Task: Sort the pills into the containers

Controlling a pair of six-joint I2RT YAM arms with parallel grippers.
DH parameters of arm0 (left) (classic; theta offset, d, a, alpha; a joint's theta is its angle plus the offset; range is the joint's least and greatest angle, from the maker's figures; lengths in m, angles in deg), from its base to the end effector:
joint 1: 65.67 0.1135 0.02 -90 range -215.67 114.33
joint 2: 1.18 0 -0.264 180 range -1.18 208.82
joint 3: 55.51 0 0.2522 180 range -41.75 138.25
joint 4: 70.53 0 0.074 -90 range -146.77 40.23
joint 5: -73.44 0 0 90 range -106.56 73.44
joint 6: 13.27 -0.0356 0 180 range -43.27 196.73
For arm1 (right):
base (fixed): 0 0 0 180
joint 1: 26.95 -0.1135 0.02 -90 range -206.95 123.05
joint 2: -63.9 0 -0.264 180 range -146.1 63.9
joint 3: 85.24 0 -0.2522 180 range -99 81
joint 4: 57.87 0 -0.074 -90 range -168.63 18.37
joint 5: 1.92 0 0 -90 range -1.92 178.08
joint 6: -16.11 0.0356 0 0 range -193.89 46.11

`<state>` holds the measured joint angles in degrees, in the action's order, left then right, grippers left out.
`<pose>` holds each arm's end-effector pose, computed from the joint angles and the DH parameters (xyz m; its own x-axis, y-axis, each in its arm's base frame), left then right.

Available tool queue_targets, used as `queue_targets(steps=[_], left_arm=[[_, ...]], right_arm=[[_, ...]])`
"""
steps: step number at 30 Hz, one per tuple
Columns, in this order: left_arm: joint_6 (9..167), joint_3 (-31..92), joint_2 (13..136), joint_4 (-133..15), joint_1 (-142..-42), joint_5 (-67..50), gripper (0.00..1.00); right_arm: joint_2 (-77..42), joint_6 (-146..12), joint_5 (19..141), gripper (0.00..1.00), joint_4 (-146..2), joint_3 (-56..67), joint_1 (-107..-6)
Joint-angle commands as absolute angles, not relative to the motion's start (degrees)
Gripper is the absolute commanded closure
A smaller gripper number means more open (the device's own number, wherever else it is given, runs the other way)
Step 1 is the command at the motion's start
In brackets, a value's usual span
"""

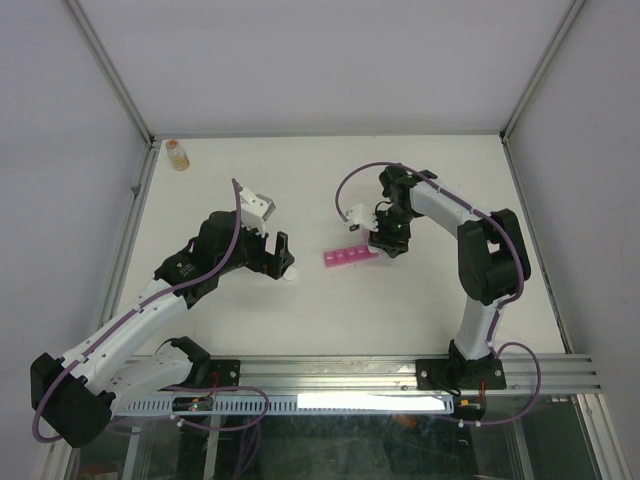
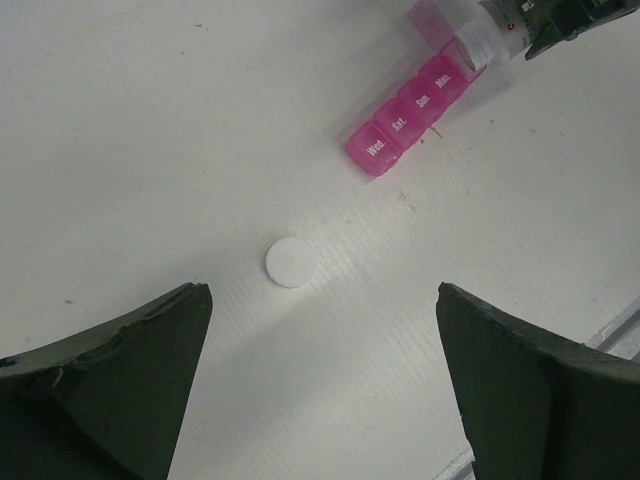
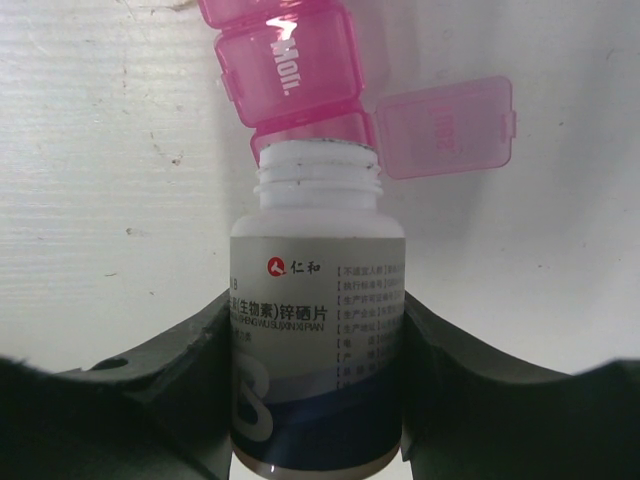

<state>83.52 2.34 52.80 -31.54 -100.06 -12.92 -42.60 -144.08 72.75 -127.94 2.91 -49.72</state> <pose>0.1687 -0.1182 0.2810 -0.5431 0.2288 -0.8079 0.5462 0.8271 -0.1330 0.3181 0.1437 0.1950 0.0611 -0.9584 -0.2789 -0.9979 -0.0644 0.0026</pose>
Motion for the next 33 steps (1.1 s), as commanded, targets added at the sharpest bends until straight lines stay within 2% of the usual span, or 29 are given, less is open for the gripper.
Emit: queue_targets(steps=[1,16,19,27,33], left_arm=[[82.17,2.15,51.60,-34.62,-99.34,-11.17,0.01],[82.18,2.07,51.56,-34.62,-99.20,-10.85,0.01],[82.14,2.04,51.56,-34.63,-99.24,-10.84,0.01],[82.03,2.06,51.56,-34.64,-99.24,-10.59,0.01],[82.01,2.02,51.43,-34.71,-99.24,-10.54,0.01]], right_arm=[[-39.94,-143.19,74.54,1.00,-125.16,3.44,-50.13],[-40.43,-144.69,71.69,1.00,-129.88,1.34,-49.78],[-38.83,-142.99,72.31,1.00,-125.57,3.34,-49.76],[-38.71,-144.07,70.30,1.00,-129.43,2.53,-49.89],[-37.16,-142.96,71.87,1.00,-124.57,5.20,-50.15]])
